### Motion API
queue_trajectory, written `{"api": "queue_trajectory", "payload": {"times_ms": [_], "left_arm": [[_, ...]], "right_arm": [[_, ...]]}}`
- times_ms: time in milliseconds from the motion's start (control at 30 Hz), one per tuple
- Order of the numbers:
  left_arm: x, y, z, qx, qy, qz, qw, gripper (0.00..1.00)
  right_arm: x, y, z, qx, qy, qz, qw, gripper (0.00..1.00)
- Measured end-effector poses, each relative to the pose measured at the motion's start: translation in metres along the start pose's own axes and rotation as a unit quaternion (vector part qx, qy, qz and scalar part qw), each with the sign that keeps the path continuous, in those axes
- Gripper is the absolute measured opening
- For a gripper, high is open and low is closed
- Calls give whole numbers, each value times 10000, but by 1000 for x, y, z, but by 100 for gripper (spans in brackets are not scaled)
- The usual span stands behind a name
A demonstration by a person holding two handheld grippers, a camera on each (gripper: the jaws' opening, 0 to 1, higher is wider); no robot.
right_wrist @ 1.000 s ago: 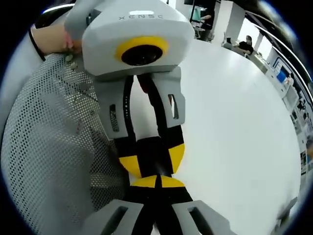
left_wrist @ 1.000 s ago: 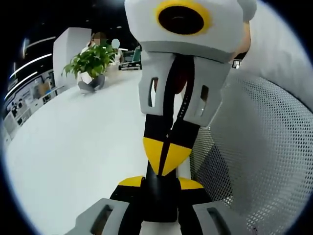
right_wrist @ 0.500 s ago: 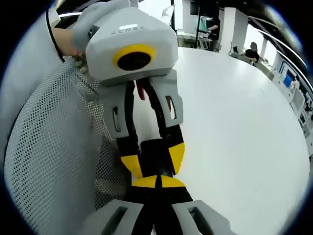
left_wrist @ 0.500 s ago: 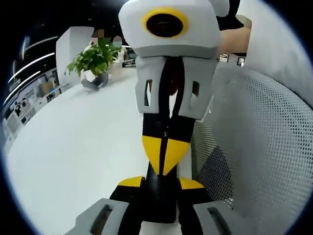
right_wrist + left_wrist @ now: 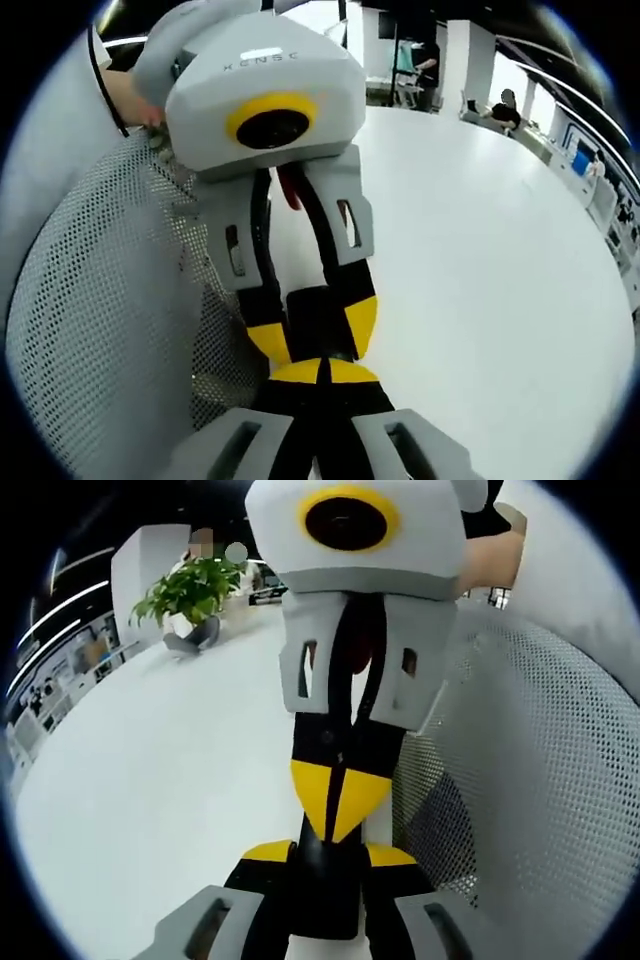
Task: Press the specified remote control buttons in sequence, fully releasing each button before pressing the next.
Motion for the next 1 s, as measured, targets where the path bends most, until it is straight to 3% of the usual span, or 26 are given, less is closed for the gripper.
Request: {"api": "queue_trajectory", "payload": {"times_ms": [200, 333, 433, 533, 700, 867, 967, 1000], "left_arm": [[-1, -1, 0, 39, -90, -11, 10000, 24], [-2, 0, -1, 57, -102, 26, 9999, 24], [-3, 0, 0, 99, -122, 57, 9999, 24], [-6, 0, 0, 139, -154, 152, 9997, 24], [-6, 1, 0, 204, -225, 206, 9993, 24], [-6, 2, -1, 221, -262, 216, 9992, 24], [-5, 3, -1, 306, -355, 165, 9988, 24], [-4, 3, -1, 377, -418, 165, 9983, 24]], "right_arm": [[1, 1, 3, -118, -269, -213, 9993, 2], [4, 2, 5, 47, 243, -182, 9995, 0], [5, 4, 8, -177, 12, -254, 9995, 7], [9, 7, 5, -75, 428, -153, 9989, 8], [22, 12, -3, 195, 452, 17, 9988, 18], [30, 20, -7, 46, 245, -88, 9997, 20], [41, 20, -9, -72, 120, 248, 9996, 23], [41, 19, -9, -115, 208, 227, 9995, 24]]}}
Point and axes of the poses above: the point that each gripper's makers call its tool centre point, and the gripper's own axes: y roughly backward along the fingers, z roughly to its left, x roughly out of its underside, the point moved 6 cm from there along y, roughly backward along the fingers, and after that the axes turned 4 degrees about -y, right-handed, at the moved point
